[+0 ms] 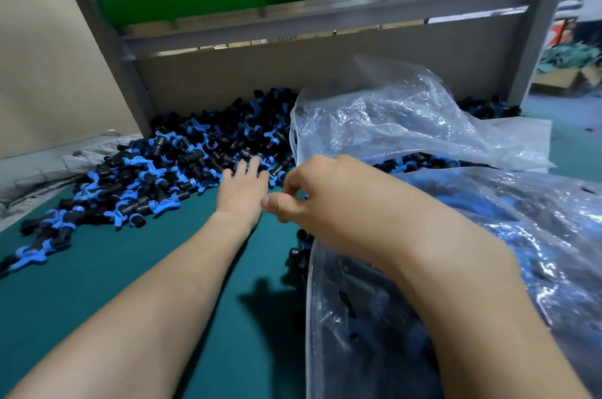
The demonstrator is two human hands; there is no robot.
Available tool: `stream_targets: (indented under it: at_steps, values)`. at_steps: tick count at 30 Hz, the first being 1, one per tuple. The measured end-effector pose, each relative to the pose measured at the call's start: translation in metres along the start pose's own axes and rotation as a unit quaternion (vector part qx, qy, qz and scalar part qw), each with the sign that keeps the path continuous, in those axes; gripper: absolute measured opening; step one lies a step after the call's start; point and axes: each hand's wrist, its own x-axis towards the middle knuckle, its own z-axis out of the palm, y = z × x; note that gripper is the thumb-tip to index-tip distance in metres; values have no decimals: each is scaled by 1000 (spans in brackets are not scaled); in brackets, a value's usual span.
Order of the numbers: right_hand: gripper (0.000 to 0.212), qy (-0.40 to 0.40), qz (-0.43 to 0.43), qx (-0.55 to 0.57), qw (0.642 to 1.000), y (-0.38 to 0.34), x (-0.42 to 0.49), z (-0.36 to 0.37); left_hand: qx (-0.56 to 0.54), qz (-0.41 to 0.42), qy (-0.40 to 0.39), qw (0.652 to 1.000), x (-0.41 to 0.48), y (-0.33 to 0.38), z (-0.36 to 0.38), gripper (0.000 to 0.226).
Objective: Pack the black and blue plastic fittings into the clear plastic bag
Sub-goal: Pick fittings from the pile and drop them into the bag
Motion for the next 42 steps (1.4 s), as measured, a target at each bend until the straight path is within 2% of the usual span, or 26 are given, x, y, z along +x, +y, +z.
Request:
stream_targets:
  at_steps: [4,8,10,12,14,16,18,21,22,23,31,32,33,34,37,38,39,40,42]
  values:
    - [38,-9,4,10,1000,1,-1,0,31,-25,-1,999,-1,-4,-2,52]
    - [36,-8,6,17,1000,2,-1,-2,42,16,32,998,-7,-15,-7,42]
    - [37,-7,3,11,1000,2,-2,-3,-25,28,110,993,-15,-22,-20,26]
    - [37,-8,1,7,1000,1,-3,-4,-197,-14,201,959,-34,-27,-34,13]
    - [39,-10,3,8,1000,0,-4,-5,-415,-100,207,880,-58,-31,-47,10]
    - [42,-16,8,12,1000,-1,-5,-7,-611,-155,188,753,-86,-29,-53,8]
    - [45,-22,12,11,1000,0,-6,-8,-732,-197,178,627,-113,-20,-53,12]
    - [48,-23,14,6,1000,0,-5,-8,-832,-240,121,486,-145,-5,-43,25]
    - [48,-21,14,1,1000,1,-4,-8,-848,-245,105,459,-152,-2,-42,26]
    - [48,-20,16,-6,1000,1,-3,-8,-853,-249,96,449,-154,1,-41,26]
    - [24,-19,23,-21,999,5,-5,-5,-824,-279,89,485,-156,-2,-48,19]
    - [24,-18,25,-20,999,5,-4,-5,-828,-277,85,479,-155,-3,-50,18]
    - [24,-18,27,-20,999,5,-4,-5,-843,-279,79,453,-155,-4,-53,18]
    - [25,-20,28,-21,999,5,-4,-5,-868,-288,68,399,-154,-4,-55,19]
    - [30,-23,28,-27,999,5,-5,-6,-928,-333,-13,166,-151,-7,-63,21]
    - [31,-22,28,-30,999,5,-5,-6,-932,-342,-42,109,-151,-8,-65,22]
    - [31,-23,27,-33,999,5,-5,-6,-934,-344,-63,68,-152,-10,-66,23]
    - [31,-23,27,-34,999,5,-5,-6,-936,-340,-75,43,-152,-11,-66,23]
    - [31,-24,27,-34,999,4,-4,-6,-939,-334,-84,19,-153,-11,-67,26]
